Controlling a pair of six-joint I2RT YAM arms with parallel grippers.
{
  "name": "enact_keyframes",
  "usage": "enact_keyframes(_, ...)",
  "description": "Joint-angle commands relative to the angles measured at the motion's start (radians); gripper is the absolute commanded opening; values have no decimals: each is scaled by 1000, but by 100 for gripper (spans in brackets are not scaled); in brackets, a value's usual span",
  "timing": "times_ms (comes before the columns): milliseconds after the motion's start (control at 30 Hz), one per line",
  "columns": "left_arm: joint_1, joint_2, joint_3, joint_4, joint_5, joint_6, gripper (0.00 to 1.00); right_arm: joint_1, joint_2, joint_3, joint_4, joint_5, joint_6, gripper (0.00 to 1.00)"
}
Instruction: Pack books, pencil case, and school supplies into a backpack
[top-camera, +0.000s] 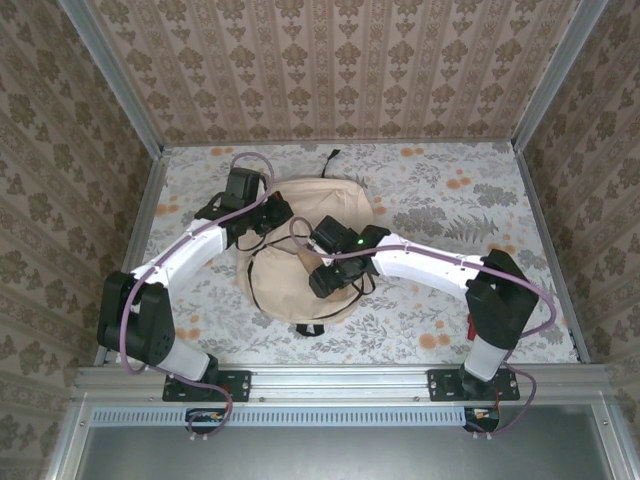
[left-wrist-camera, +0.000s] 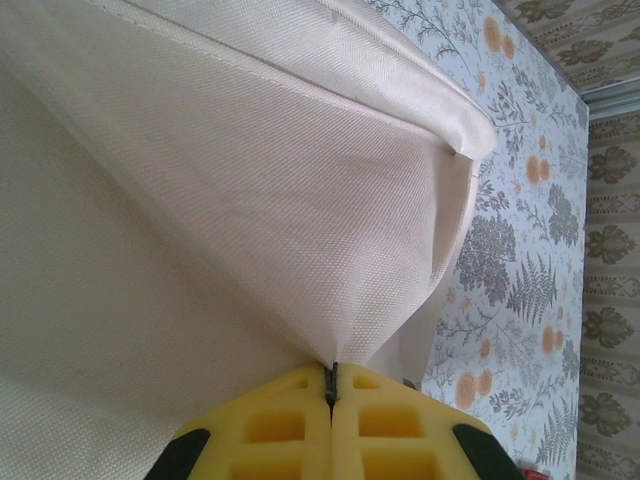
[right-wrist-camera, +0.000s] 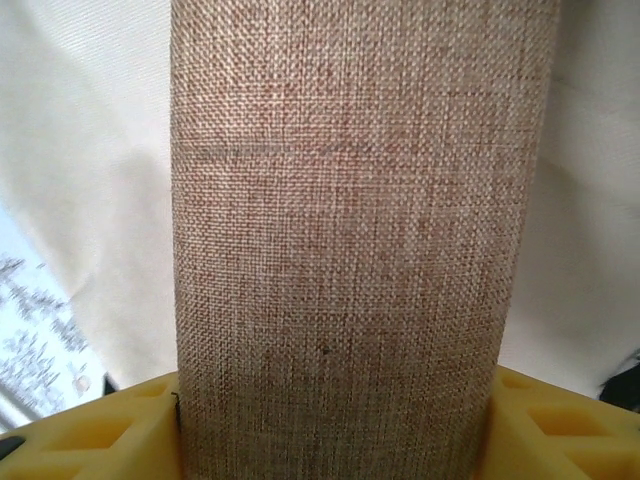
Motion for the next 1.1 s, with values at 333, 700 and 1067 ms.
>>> enact_keyframes(333, 5, 10, 5, 33, 25, 13, 0, -39, 140, 228, -22, 144, 78, 64)
enact_keyframes(700, 19, 37, -18, 34, 18, 19, 0, -45, 99, 232, -47, 164, 179, 92)
enact_keyframes(1067, 23, 49, -29, 58, 34, 14, 0, -15, -158, -104, 109, 10, 365, 69)
